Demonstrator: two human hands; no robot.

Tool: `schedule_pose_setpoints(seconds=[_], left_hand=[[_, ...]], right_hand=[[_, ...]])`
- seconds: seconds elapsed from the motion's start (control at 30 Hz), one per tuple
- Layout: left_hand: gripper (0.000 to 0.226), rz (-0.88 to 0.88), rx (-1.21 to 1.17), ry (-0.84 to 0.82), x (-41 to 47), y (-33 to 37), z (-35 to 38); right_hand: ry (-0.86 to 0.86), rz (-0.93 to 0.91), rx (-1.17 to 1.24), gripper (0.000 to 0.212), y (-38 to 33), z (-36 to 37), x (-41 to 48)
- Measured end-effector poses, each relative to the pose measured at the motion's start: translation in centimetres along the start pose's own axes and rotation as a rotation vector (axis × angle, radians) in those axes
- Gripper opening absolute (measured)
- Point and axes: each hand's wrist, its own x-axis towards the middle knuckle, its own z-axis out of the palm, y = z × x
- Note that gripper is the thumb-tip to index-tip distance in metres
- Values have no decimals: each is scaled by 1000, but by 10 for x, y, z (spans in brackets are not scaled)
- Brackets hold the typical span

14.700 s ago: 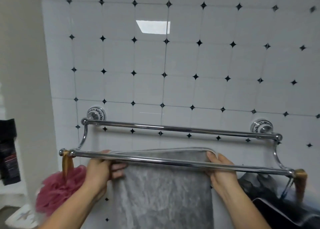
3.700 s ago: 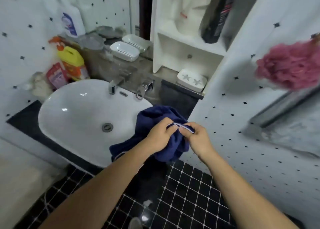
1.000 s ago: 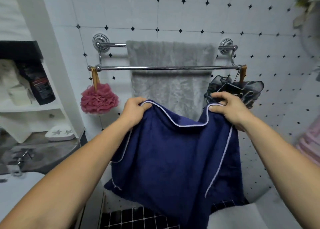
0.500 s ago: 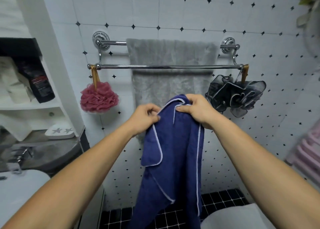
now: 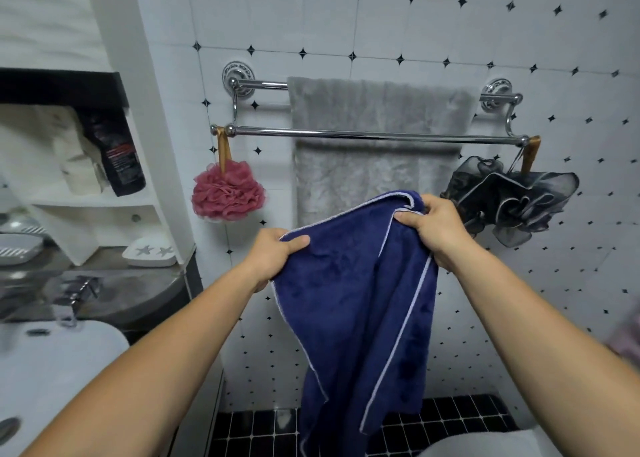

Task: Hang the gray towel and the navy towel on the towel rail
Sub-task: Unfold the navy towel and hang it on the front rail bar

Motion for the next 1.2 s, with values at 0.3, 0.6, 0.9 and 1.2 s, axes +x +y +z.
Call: schedule_pose_setpoints(seconds=[0.3,0.6,0.9,1.2], left_hand=[[12,454,250,-211,-4,88,64],[28,377,172,-156,-4,34,52],[15,383,64,-94,3,75,57],[23,308,-187,-208,-9,84,60]], right_hand=[[-512,-203,-194,60,-7,43,-19],[-199,-156,120,21,-21,26,-19],[-224,-94,-522,50,-40,15,-11],[-179,-238,-49,37,-66,21,-19]])
